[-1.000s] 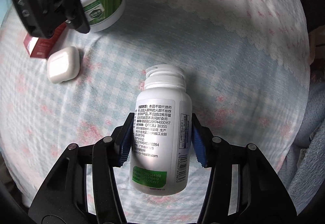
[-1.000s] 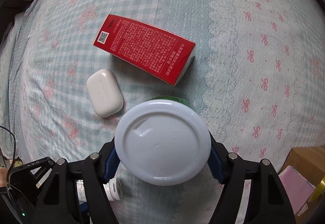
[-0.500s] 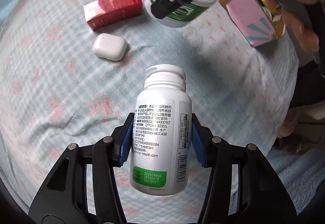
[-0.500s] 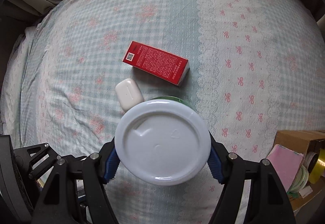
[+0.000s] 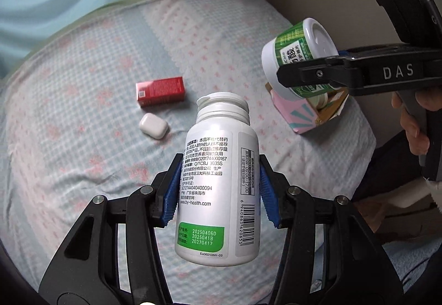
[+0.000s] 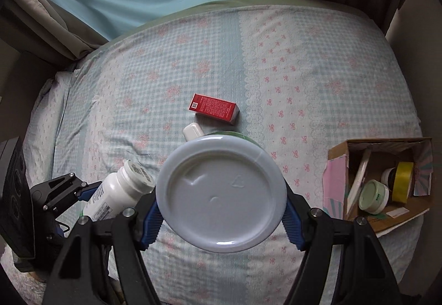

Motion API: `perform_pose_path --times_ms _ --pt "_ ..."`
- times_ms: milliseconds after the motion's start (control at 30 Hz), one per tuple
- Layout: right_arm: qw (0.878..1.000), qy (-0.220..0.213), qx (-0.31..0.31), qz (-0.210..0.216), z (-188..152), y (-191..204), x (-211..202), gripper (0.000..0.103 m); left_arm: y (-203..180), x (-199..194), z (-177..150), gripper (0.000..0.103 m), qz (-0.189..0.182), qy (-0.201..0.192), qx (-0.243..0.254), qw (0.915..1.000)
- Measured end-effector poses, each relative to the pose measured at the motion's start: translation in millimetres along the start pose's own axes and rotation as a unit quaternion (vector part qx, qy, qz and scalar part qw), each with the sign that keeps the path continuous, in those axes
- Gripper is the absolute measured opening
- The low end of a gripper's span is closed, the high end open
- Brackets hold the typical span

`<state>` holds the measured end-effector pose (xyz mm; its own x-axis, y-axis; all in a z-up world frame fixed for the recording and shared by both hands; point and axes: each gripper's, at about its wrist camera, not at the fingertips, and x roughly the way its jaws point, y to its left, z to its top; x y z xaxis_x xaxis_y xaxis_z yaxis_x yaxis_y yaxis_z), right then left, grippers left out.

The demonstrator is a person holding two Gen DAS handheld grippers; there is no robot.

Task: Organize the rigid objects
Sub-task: 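Carry the pill bottle and white-lidded jar up and over into the box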

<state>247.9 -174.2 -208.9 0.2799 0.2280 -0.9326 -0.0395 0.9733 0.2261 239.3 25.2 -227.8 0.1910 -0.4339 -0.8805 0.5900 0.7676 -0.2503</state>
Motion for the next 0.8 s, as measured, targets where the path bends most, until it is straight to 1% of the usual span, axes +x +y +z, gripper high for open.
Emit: perform_pose_path --times_ms 200,367,467,600,800 --pt "0.999 -0.038 0.020 0.009 -25.1 -37.4 -55.2 0.068 -49.6 -20.4 11.9 0.047 0.002 -0.026 -0.002 0.9997" --pt "0.997 -0.055 0.043 0.026 -47.7 -92.5 -83.8 0.068 -101.4 -15.0 25.3 0.047 0.013 -0.036 -0.010 0.9992" --pt "0.997 -0.055 0.046 0.024 -59.4 -133.7 -99.9 0.068 -134.1 -2.8 37.3 0.047 0.011 -0.042 -0.031 0.9986" --pt "0.997 -0.059 0.045 -0.001 -69.6 -195.2 -117.5 0.068 -178.3 25.1 55.8 0.047 0.000 -0.044 -0.048 0.9979" --pt "0.996 -0.046 0.066 -0.027 -75.9 -287.3 -121.0 0.068 -229.8 76.6 87.7 0.047 -0.019 -0.041 -0.062 0.9971"
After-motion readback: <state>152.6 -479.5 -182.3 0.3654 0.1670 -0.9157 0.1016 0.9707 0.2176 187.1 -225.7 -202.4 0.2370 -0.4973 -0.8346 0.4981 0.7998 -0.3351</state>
